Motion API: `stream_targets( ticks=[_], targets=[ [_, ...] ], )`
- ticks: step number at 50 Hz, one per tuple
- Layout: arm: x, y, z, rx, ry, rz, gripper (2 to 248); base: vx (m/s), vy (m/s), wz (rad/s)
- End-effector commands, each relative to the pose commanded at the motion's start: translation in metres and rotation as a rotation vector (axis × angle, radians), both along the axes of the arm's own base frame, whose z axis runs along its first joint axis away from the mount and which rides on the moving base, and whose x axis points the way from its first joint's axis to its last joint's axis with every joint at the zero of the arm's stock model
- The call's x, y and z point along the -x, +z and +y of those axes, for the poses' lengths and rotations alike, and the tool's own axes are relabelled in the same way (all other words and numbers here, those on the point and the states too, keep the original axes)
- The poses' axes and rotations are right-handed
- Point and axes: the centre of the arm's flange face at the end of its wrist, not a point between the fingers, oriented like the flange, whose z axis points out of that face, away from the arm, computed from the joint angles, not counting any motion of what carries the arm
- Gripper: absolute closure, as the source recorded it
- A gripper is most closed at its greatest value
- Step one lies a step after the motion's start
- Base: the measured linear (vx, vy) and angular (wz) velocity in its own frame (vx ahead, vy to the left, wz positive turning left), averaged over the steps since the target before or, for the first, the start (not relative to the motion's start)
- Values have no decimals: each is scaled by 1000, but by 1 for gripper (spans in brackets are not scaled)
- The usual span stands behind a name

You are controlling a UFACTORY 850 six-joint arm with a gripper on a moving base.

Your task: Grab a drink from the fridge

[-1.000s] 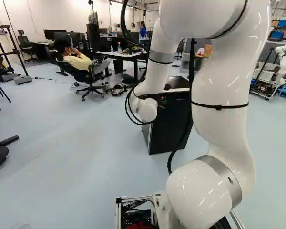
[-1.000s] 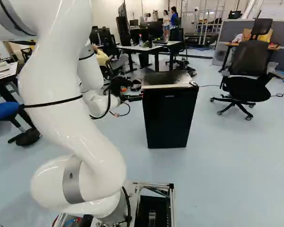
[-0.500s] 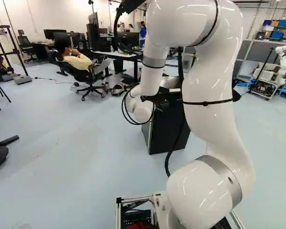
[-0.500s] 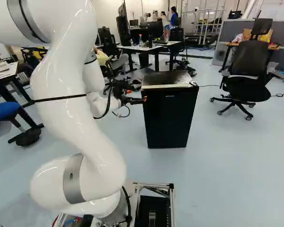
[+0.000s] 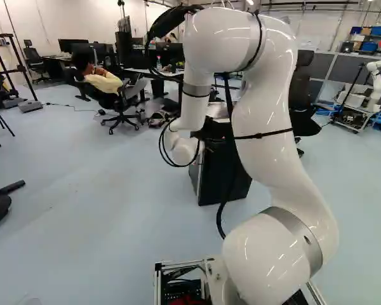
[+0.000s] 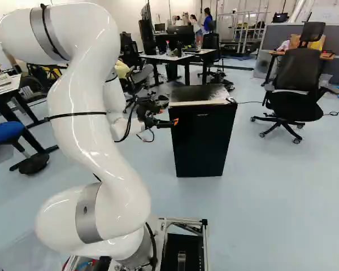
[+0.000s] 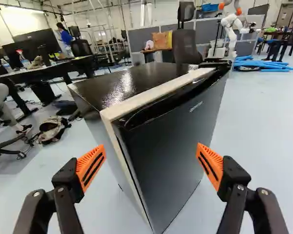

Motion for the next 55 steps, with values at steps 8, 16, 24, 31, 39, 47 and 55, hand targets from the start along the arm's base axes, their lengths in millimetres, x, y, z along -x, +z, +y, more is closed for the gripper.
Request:
stream_targets(
  ticks=[8, 16, 24, 31, 39, 47, 55],
  targets=[
    [-6, -1, 4, -5, -16, -8, 3, 0, 0, 0],
    [-14, -2, 7, -9, -21, -17, 3, 0, 0, 0],
    [-23, -3, 8, -12, -24, -26, 3, 0, 0, 0],
    [-30, -4, 9, -14, -27, -33, 3, 0, 0, 0],
    [-36, -5, 9, -16, -30, -40, 3, 0, 0, 0],
    [-39, -5, 8, -17, -35, -43, 3, 0, 0, 0],
    [-40, -5, 5, -17, -39, -43, 3, 0, 0, 0]
  ],
)
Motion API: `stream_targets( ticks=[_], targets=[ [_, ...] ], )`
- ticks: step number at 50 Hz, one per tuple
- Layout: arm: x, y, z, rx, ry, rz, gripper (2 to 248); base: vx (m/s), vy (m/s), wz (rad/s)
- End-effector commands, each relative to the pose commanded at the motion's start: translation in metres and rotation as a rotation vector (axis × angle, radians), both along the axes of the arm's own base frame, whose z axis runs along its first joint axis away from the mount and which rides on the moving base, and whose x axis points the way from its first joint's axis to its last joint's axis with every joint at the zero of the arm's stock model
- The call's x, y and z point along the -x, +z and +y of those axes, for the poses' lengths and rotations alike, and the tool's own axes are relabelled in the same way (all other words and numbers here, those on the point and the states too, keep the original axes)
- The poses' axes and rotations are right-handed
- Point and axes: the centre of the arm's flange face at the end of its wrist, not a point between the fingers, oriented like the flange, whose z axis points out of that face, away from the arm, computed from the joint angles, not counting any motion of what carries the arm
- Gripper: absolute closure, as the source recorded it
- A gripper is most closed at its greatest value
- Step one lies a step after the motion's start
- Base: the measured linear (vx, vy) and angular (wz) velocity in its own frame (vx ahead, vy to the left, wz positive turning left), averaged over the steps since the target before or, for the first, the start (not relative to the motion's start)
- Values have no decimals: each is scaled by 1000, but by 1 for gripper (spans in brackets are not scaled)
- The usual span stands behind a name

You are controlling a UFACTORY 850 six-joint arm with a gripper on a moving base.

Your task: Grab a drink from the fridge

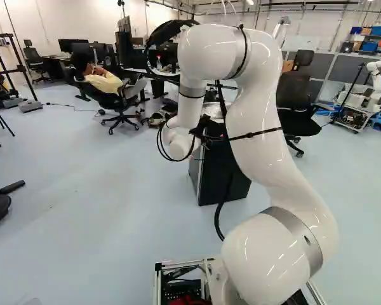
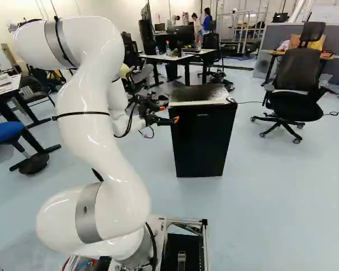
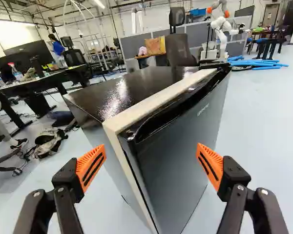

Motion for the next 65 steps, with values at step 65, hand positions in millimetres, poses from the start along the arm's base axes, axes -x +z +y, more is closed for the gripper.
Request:
stream_targets(
  ticks=[65],
  targets=[
    [-6, 0, -20, -1, -40, -3, 3, 0, 0, 0]
  ],
)
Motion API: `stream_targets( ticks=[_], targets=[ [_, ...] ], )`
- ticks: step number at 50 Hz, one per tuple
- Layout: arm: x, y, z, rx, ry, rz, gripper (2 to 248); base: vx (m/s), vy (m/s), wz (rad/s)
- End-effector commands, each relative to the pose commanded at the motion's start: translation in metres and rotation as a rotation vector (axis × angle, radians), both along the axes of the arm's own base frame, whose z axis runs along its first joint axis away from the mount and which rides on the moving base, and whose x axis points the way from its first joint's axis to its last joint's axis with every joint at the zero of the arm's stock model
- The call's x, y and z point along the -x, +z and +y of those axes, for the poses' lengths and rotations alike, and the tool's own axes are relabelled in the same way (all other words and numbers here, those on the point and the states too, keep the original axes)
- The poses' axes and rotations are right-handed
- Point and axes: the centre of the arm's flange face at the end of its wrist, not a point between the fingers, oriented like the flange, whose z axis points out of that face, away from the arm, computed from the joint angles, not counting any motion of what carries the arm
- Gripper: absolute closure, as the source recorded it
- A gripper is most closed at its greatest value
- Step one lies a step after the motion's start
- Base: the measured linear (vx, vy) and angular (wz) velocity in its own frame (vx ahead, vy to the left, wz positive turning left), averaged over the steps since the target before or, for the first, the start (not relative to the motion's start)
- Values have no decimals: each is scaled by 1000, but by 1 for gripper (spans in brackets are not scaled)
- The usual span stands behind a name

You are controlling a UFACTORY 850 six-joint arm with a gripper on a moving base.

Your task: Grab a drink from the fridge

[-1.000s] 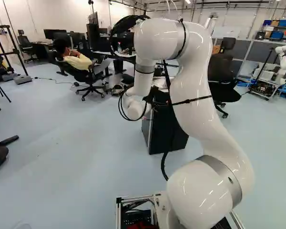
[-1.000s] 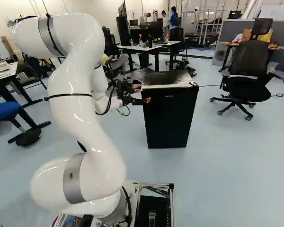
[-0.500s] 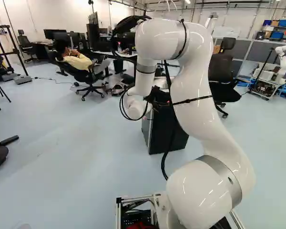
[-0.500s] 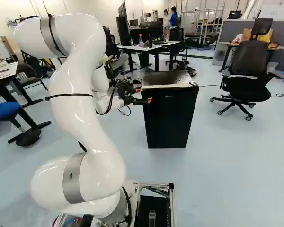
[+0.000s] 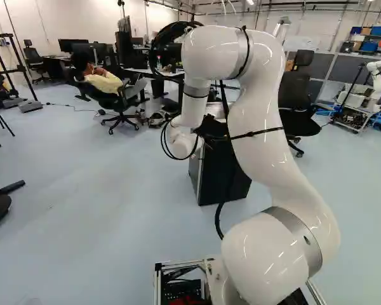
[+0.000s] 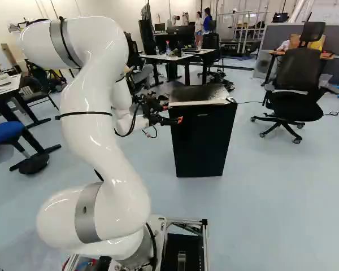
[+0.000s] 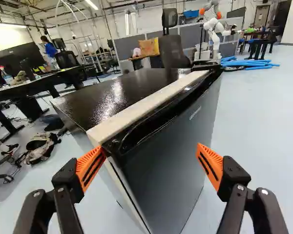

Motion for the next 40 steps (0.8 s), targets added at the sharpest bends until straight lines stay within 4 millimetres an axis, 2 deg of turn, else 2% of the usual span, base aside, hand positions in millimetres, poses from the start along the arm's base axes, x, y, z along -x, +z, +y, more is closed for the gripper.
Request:
stream_targets(
  ticks=[40],
  targets=[
    [8, 1, -1, 2, 1, 8, 3, 0, 0, 0]
  ],
)
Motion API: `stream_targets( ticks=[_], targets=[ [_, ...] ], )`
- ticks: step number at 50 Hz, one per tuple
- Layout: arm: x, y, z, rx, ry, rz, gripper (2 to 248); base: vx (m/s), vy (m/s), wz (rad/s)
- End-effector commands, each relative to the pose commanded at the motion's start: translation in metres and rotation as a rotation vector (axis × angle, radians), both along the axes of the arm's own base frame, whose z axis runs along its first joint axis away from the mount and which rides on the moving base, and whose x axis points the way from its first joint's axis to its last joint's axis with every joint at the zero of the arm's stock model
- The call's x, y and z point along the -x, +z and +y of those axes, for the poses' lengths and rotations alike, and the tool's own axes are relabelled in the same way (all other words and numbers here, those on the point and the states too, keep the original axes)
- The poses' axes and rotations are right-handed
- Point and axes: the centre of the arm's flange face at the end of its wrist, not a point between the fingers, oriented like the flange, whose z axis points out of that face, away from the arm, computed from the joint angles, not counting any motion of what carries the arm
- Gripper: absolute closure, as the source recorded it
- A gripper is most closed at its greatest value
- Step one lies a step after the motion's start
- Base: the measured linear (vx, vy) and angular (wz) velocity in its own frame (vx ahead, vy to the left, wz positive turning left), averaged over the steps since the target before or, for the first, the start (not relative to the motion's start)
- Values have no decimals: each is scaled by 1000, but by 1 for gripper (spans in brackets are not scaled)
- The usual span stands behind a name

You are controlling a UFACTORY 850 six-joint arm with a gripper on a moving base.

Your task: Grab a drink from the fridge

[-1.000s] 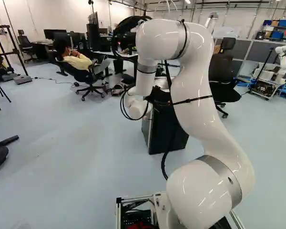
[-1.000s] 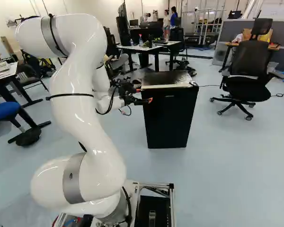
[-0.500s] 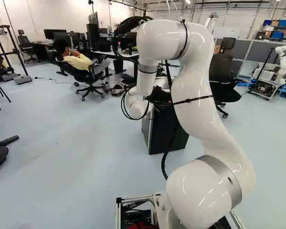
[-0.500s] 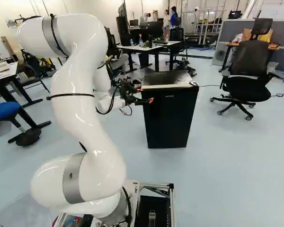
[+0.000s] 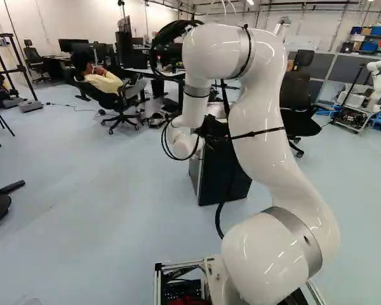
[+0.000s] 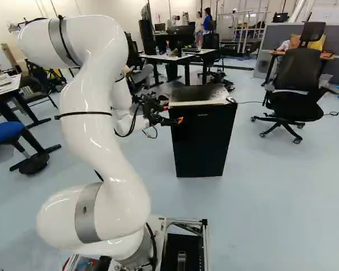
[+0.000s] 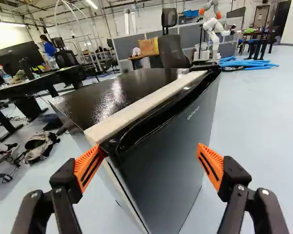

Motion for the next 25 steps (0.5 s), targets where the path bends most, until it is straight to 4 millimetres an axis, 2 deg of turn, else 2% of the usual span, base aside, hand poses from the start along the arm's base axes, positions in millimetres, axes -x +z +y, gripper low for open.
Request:
stream_targets(
  ticks=[25],
  targets=[
    [8, 1, 0, 2, 3, 9, 3, 0, 0, 0]
  ],
)
